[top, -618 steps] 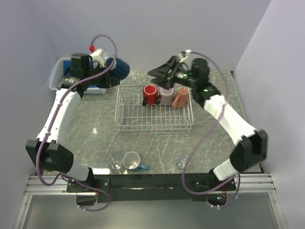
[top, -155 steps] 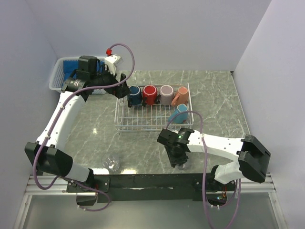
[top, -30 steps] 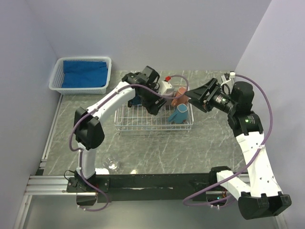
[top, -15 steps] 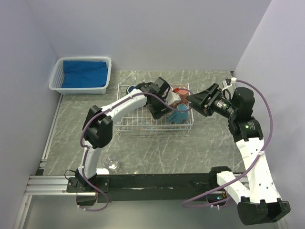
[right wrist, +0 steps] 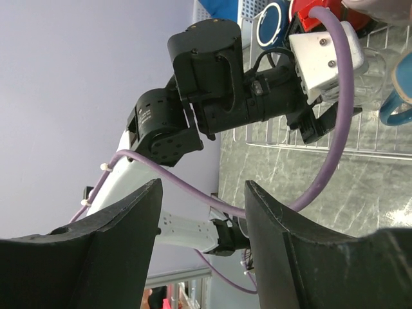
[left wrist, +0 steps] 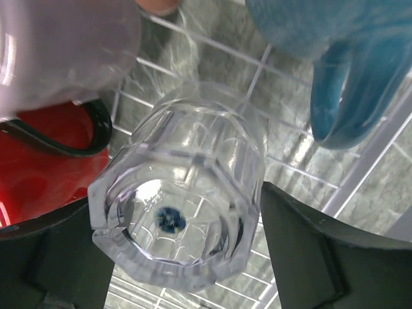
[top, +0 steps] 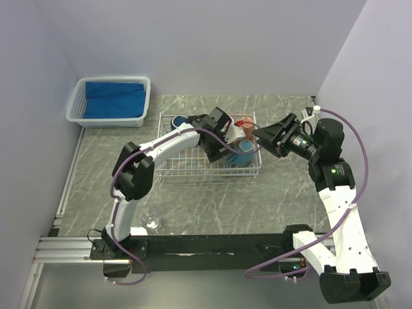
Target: Load the cups into the dish rack
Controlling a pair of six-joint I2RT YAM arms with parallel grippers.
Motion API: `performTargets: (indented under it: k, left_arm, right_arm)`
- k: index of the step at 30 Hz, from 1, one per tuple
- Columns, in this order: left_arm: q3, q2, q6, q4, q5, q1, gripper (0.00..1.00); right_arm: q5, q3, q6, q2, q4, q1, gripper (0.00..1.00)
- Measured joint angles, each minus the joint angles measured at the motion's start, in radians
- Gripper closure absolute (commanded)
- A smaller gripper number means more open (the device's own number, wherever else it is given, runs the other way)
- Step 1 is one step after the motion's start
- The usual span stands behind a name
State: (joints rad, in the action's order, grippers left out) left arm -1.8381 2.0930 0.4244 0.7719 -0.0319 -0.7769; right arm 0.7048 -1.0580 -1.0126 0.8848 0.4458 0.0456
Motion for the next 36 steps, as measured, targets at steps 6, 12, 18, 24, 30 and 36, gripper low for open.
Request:
performTargets:
  k: [6, 12, 18, 24, 30, 36]
  left_arm:
    - [0.011, 0.003, 0.000, 0.011, 0.004, 0.000, 0.04]
    - [-0.027, 0.014, -0.008, 0.064, -0.010, 0.010, 0.04]
    - [-0.145, -0.007, -0.027, 0.105, -0.062, 0.038, 0.04]
    - [-0.188, -0.128, -0.035, 0.177, -0.164, 0.101, 0.03]
    - [-0.150, -0.336, -0.134, 0.161, -0.343, 0.370, 0.04]
    - [0.060, -0.616, -0.214, 0.118, -0.407, 0.682, 0.04]
  right_arm:
    - [0.007, 0.000, 0.000, 0.000, -0.004, -0.005, 0.37]
    - [0.018, 0.001, 0.000, 0.000, -0.004, -0.005, 0.33]
    - [0.018, 0.000, 0.025, 0.000, 0.011, -0.005, 0.30]
    - [-0.023, -0.061, 0.124, 0.044, 0.150, 0.010, 0.25]
    - [-0.179, -0.211, 0.251, 0.184, 0.304, 0.234, 0.24]
    - [-0.361, -0.434, 0.344, 0.417, 0.454, 0.588, 0.24]
